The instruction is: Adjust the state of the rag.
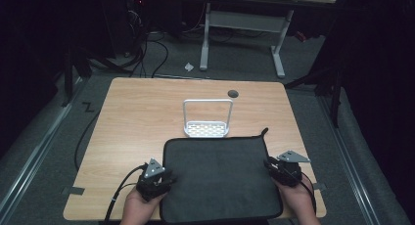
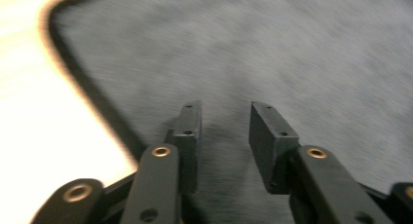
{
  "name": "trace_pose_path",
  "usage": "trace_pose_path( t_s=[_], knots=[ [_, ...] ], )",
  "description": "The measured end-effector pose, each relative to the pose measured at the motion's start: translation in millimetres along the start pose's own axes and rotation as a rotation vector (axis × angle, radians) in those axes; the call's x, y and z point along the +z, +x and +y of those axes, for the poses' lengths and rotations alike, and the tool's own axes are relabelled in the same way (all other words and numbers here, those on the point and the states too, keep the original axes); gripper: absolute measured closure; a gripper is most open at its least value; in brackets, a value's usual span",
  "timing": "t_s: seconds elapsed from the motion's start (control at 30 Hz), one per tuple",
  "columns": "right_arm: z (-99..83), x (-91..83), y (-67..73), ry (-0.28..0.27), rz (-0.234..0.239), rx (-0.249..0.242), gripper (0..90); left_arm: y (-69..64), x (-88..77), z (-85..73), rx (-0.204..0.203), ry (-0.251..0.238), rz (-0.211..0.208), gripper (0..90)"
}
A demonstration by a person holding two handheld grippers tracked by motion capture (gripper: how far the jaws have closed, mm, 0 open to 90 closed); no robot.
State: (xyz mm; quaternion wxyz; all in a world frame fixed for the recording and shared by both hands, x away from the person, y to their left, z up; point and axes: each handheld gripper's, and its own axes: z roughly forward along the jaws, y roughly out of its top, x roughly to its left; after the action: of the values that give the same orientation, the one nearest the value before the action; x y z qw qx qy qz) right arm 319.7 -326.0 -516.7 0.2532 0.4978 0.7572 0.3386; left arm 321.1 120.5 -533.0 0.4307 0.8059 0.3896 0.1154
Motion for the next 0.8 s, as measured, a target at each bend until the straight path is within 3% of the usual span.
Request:
trace_pose_path(
  t_s=[0.1, 0.23, 0.4, 0.43, 0.5, 0.57, 0.63, 0.8],
  knots=[
    [0.9, 0.7, -0.6, -0.004, 0.021, 0.009, 67.1, 12.7, -1.6, 0.9, -0.014, -0.006, 0.037, 59.1],
    [3.2, -0.4, 5.7, -0.016, 0.046, -0.011, 68.5, 28.9, -3.3, 7.8, -0.064, -0.051, 0.071, 53.7],
    [5.3, -3.3, 18.8, -0.025, 0.057, -0.046, 66.6, 42.9, -0.8, 20.0, -0.072, -0.058, 0.116, 51.0],
    [6.2, -4.6, 27.0, -0.035, 0.059, -0.076, 64.8, 48.0, 2.2, 26.8, -0.054, -0.053, 0.144, 51.1],
    [7.4, -5.0, 30.5, -0.041, 0.061, -0.094, 63.5, 50.6, 4.5, 30.0, -0.051, -0.05, 0.151, 51.2],
    [11.1, -5.5, 39.7, -0.053, 0.092, -0.107, 60.3, 60.7, 12.6, 37.6, -0.077, -0.06, 0.15, 51.2],
    [12.2, -4.3, 45.1, -0.054, 0.105, -0.118, 58.9, 66.8, 20.5, 43.9, -0.097, -0.039, 0.132, 50.7],
    [14.7, -4.0, 57.1, -0.059, 0.131, -0.149, 54.7, 69.6, 41.2, 58.5, -0.07, -0.003, 0.151, 49.4]
  ],
)
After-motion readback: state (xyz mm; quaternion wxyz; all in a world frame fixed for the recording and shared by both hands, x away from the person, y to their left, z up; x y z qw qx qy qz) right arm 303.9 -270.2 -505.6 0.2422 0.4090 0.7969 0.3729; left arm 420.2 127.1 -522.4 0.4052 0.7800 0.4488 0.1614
